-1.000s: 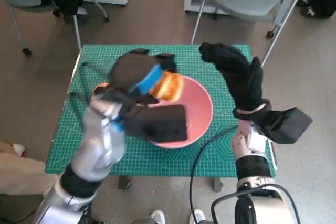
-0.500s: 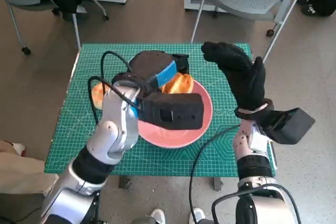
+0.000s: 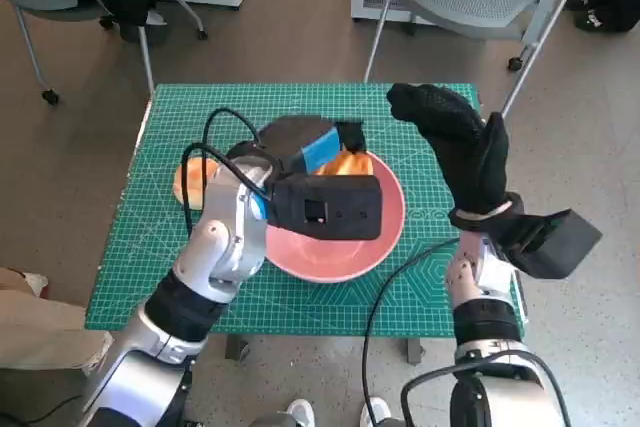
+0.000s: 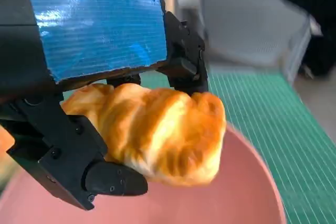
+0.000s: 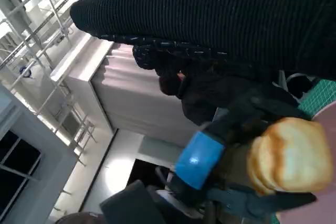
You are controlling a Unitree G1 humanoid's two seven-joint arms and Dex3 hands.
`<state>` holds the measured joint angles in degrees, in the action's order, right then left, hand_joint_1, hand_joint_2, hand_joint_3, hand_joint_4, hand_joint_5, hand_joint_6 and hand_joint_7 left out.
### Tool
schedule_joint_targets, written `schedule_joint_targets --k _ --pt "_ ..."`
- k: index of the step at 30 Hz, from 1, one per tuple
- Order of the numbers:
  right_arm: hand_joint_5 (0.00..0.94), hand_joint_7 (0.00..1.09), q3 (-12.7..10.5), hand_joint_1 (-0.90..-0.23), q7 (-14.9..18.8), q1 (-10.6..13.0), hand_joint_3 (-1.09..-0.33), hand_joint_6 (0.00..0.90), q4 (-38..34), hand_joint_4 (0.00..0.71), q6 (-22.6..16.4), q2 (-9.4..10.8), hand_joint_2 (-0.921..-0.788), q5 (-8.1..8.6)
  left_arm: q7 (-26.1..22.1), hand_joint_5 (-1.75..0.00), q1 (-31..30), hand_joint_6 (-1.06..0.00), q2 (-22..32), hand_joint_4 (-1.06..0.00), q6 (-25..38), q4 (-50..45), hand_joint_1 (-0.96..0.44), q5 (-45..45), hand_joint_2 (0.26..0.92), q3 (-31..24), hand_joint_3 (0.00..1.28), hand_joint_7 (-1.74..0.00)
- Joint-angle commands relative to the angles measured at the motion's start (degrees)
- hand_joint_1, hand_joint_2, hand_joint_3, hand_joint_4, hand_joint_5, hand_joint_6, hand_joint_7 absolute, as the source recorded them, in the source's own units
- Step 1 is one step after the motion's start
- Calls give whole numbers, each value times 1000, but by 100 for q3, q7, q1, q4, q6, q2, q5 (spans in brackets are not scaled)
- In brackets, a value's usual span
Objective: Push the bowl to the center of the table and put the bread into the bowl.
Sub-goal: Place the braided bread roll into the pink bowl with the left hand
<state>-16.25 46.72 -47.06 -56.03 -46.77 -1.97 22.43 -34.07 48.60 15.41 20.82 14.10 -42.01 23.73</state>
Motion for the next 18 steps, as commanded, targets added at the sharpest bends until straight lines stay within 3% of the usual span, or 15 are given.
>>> schedule_joint_targets --k 1,4,7,18 --pt "1 235 8 -634 -65 124 -888 7 -34 48 50 15 -921 -7 -207 -192 165 -307 117 -83 -49 -6 -45 190 630 -21 302 -105" --pt "2 239 19 -636 -86 124 -887 5 -34 49 57 14 -921 -21 -183 -63 138 -279 161 -56 -60 -32 -185 191 656 16 166 -35" --pt "2 243 24 -643 -84 126 -886 2 -30 51 82 2 -921 -13 -140 -21 124 -254 199 -42 -82 -35 -264 187 673 35 107 -13" --pt "1 249 36 -660 -94 141 -880 -1 -23 50 124 -15 -921 -15 -48 1 132 -198 278 0 -25 -92 -352 100 693 79 55 0"
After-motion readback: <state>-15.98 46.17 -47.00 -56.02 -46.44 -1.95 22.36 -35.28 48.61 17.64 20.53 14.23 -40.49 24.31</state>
